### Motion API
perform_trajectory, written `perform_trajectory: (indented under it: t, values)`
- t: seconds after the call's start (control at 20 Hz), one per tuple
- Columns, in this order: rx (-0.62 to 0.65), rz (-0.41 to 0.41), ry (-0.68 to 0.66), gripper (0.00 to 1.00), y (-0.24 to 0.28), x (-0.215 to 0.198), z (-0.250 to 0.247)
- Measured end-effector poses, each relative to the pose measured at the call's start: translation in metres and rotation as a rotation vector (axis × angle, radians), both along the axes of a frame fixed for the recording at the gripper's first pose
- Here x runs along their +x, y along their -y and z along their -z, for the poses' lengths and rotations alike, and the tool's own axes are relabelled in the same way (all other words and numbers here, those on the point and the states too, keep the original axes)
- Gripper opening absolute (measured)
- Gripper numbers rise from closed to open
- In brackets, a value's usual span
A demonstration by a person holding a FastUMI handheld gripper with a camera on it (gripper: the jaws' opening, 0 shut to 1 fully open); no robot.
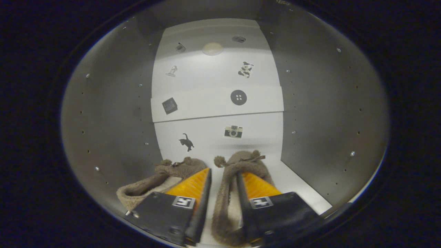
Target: Open the shoe cabinet door, grab the shoes and put them into the shoe cabinet, then close the shoe cabinet door.
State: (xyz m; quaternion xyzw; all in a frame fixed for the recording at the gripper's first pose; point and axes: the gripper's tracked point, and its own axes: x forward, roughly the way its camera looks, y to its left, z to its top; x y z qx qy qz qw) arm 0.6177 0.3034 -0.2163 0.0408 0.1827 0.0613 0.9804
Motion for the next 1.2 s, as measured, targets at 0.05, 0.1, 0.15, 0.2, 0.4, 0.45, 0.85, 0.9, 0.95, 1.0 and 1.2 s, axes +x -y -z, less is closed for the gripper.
perform_trajectory:
  t: [0.05,0.1,0.15,0.2,0.4,0.45,0.85,0.9,0.95,1.0,1.2]
  values:
    - [0.003,-0.007,-0.004,0.58,-0.001,-0.003,-0.002]
    - [-0.006,-0.003,0.004,0.69,0.001,-0.005,-0.006]
    - [-0.02,0.008,0.021,0.79,0.004,-0.007,-0.01]
    - [-0.039,0.013,0.048,0.85,0.007,-0.01,-0.024]
    - [-0.168,-0.033,0.174,1.0,0.007,-0.036,-0.063]
    - [-0.199,-0.037,0.204,1.0,0.007,-0.045,-0.073]
    - [-0.187,-0.045,0.308,1.0,0.006,-0.167,-0.149]
    - [-0.169,-0.034,0.29,1.0,0.008,-0.186,-0.153]
    - [-0.153,-0.022,0.267,1.0,0.013,-0.206,-0.154]
    - [-0.135,-0.014,0.246,1.0,0.017,-0.227,-0.156]
    - [-0.136,-0.028,0.252,1.0,0.036,-0.303,-0.175]
